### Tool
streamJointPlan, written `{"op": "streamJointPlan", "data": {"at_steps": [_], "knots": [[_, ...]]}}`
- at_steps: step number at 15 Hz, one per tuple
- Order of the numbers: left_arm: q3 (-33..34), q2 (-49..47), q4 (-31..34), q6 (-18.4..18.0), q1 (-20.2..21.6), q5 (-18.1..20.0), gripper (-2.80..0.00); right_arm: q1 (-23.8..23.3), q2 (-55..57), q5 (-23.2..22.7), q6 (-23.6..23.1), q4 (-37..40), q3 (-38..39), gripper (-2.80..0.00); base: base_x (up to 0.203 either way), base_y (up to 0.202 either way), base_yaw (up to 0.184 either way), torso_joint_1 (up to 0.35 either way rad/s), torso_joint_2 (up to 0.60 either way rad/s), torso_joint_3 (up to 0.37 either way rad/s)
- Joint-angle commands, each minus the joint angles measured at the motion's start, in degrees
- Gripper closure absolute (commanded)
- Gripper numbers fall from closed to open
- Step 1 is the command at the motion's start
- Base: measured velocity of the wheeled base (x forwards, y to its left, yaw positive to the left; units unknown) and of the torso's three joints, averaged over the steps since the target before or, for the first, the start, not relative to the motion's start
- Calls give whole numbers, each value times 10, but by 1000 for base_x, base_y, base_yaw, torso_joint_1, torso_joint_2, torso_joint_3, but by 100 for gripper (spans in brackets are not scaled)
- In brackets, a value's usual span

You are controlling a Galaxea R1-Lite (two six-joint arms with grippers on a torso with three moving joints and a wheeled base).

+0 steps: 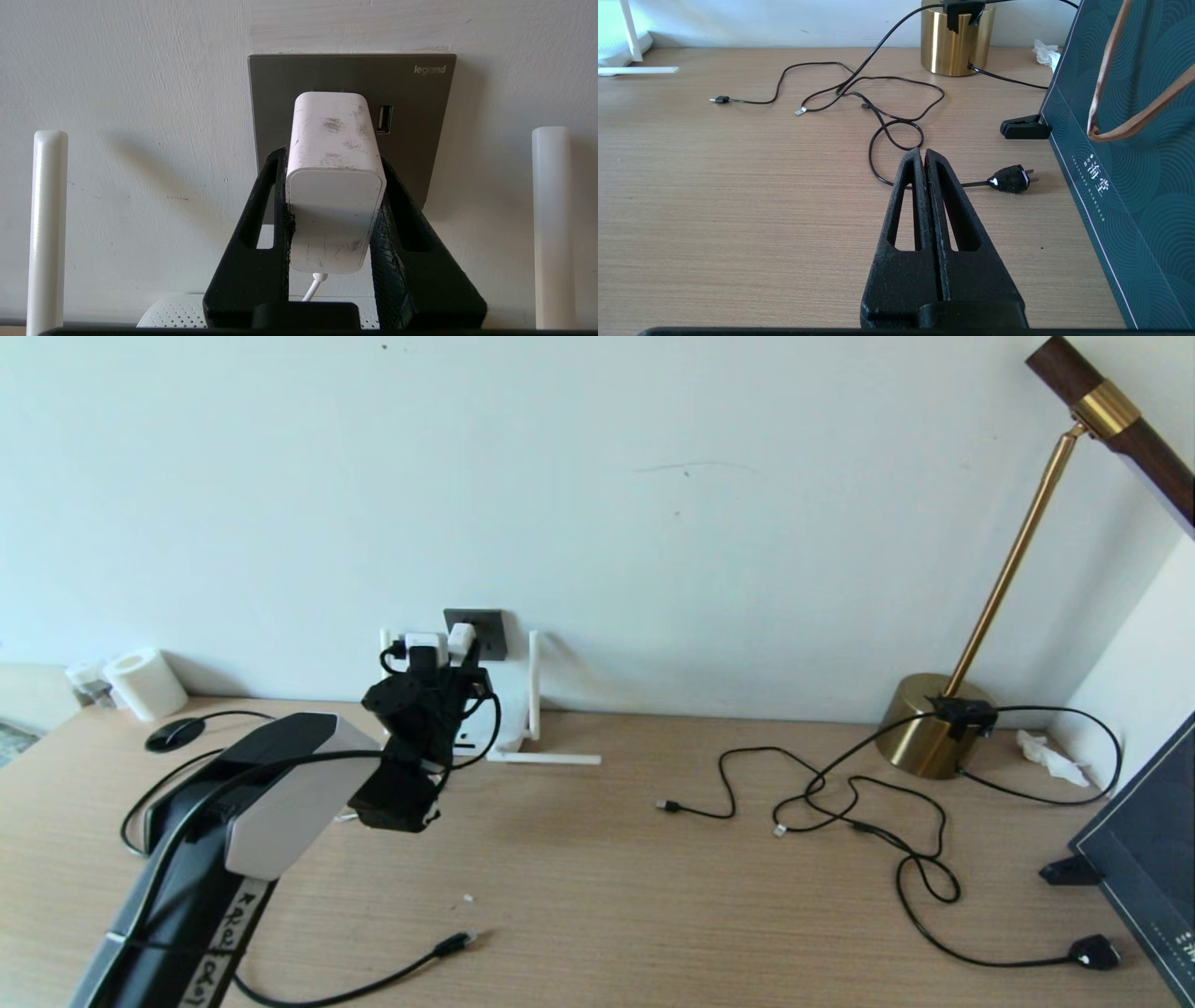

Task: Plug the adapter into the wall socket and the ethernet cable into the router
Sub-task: Plug plug into socket

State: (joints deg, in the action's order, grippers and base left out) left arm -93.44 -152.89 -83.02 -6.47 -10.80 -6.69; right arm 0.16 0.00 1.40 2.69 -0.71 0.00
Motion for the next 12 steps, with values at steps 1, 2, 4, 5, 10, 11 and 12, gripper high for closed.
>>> {"op": "streamJointPlan", "data": {"at_steps": [1, 2, 4, 5, 10, 11, 12], "knots": [[1, 1, -6, 0, 0, -1, 0, 0, 1, 0, 0, 0, 0, 0, 0, 0, 0, 0, 0, 0], [1, 1, -6, 0, 0, -1, 0, 0, 1, 0, 0, 0, 0, 0, 0, 0, 0, 0, 0, 0], [0, 1, -5, 0, 0, -1, 0, 0, 1, 0, 0, 0, 0, 0, 0, 0, 0, 0, 0, 0], [-1, 1, -4, 0, 0, -1, 0, 0, 1, 0, 0, 0, 0, 0, 0, 0, 0, 0, 0, 0], [-8, -1, -1, 0, 1, 1, 0, 0, 1, 0, 0, 0, 0, 0, 0, 0, 0, 0, 0, 0], [-8, -1, 0, 0, 1, 1, 0, 0, 1, 0, 0, 0, 0, 0, 0, 0, 0, 0, 0, 0], [-9, 0, 0, 0, 1, 1, 0, 0, 1, 0, 0, 0, 0, 0, 0, 0, 0, 0, 0, 0]]}}
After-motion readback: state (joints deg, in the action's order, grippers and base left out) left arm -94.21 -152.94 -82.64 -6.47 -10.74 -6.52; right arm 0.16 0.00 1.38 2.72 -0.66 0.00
